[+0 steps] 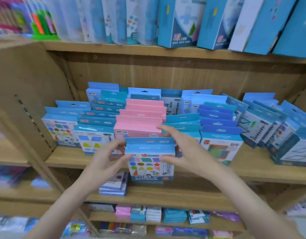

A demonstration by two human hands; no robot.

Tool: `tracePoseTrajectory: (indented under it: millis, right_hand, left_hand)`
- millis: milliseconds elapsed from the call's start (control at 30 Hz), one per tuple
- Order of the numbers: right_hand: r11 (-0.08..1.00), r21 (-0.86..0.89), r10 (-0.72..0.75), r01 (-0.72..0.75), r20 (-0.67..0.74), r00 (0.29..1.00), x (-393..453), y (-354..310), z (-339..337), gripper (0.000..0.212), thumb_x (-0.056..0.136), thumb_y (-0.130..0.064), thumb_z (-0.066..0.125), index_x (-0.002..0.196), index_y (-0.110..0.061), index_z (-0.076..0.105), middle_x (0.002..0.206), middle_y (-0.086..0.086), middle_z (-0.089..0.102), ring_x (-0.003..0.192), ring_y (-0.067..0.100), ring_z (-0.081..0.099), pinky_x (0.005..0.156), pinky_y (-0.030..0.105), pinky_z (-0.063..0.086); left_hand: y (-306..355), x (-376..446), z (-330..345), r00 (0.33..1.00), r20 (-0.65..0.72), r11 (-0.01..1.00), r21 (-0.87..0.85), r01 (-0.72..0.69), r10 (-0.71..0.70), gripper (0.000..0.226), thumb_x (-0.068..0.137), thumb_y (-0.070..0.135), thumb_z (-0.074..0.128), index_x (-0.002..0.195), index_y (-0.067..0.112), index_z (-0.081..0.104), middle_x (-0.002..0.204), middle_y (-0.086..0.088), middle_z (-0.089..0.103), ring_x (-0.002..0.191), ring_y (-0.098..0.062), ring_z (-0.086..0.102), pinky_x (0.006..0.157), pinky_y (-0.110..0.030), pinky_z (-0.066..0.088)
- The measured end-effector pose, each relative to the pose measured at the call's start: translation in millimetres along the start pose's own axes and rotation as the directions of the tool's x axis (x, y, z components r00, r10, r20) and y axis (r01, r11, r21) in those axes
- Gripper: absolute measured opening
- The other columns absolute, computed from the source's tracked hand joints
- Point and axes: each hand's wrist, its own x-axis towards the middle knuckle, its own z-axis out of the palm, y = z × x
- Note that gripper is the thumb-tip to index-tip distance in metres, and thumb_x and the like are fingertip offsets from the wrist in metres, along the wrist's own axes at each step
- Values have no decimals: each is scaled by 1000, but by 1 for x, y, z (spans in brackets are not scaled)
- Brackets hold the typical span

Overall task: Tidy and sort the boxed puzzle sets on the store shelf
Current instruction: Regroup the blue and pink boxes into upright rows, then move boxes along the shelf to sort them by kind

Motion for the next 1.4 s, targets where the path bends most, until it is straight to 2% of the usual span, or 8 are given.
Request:
tracePoseTrajectory:
  millis: [100, 300, 400, 567, 667, 867, 1067, 1400]
  right_hand:
    - [995, -20, -95, 96, 20, 995, 35, -28, 28, 58, 78, -42, 68, 129, -31, 43, 121, -13, 57, 105, 0, 49, 80, 14, 34]
    - [977, 37, -209, 211, -48, 977, 110, -101, 85, 50, 82, -37, 65, 124, -15, 50, 119, 1, 59, 103, 12, 53, 76, 18, 39]
    - [975, 13, -221, 223, -90, 971, 148, -130, 113, 49, 85, -34, 63, 126, -13, 47, 124, 2, 56, 113, 16, 49, 86, 24, 38]
    - [920, -322, -288, 222, -171, 942, 194, -148, 156, 41, 83, -27, 64, 117, -5, 55, 111, 9, 61, 115, 29, 42, 93, 43, 37]
    - [850, -515, -202, 106, -134, 970, 203, -137, 168, 47, 86, -31, 58, 125, -7, 48, 127, 12, 50, 123, 32, 36, 103, 47, 23]
    - [927, -373, -107, 43, -153, 982, 208, -121, 143, 57, 87, -46, 52, 135, -17, 38, 137, 3, 35, 130, 23, 22, 109, 40, 11]
    - [975, -204, 47, -87, -190, 981, 229, -92, 77, 35, 92, -33, 50, 123, -17, 50, 127, 5, 43, 123, 23, 29, 102, 37, 24]
    - [931, -336, 165, -145, 31, 986, 332, -38, 46, 32, 98, -17, 38, 121, 3, 48, 123, 25, 53, 112, 38, 51, 91, 43, 43]
  left_hand:
    - [-12, -20, -44, 997, -73, 999, 47, 24, -20, 33, 72, 70, 53, 104, 62, 49, 101, 26, 59, 96, 0, 57, 74, -12, 50]
    - [-52, -58, -127, 914, -398, 982, 130, 140, -78, 47, 87, 6, 54, 120, 37, 42, 117, 14, 55, 98, 3, 56, 77, -9, 44]
    - [-76, -80, -153, 859, -495, 956, 166, 243, -133, 50, 88, 2, 52, 125, 33, 41, 120, 4, 55, 104, -4, 57, 81, -17, 47]
    - [-93, -86, -168, 874, -444, 930, 196, 312, -200, 53, 90, 2, 48, 137, 22, 36, 132, 3, 48, 120, -8, 46, 97, -34, 44]
    - [-94, -78, -168, 902, -376, 907, 268, 326, -213, 57, 90, 5, 49, 141, 22, 31, 136, 9, 40, 126, -2, 36, 106, -30, 33]
    - [-93, -58, -163, 920, -368, 912, 319, 257, -131, 48, 90, 1, 48, 133, 20, 39, 127, 8, 44, 108, 15, 39, 83, 5, 28]
    - [-79, -14, -168, 927, -376, 902, 405, 150, 15, 43, 89, 1, 49, 129, 14, 46, 125, 4, 46, 111, -1, 42, 87, -8, 36]
    - [-86, 69, -171, 973, -206, 750, 658, 58, 105, 41, 90, 24, 36, 127, 14, 51, 128, -1, 53, 121, -18, 44, 104, -43, 30]
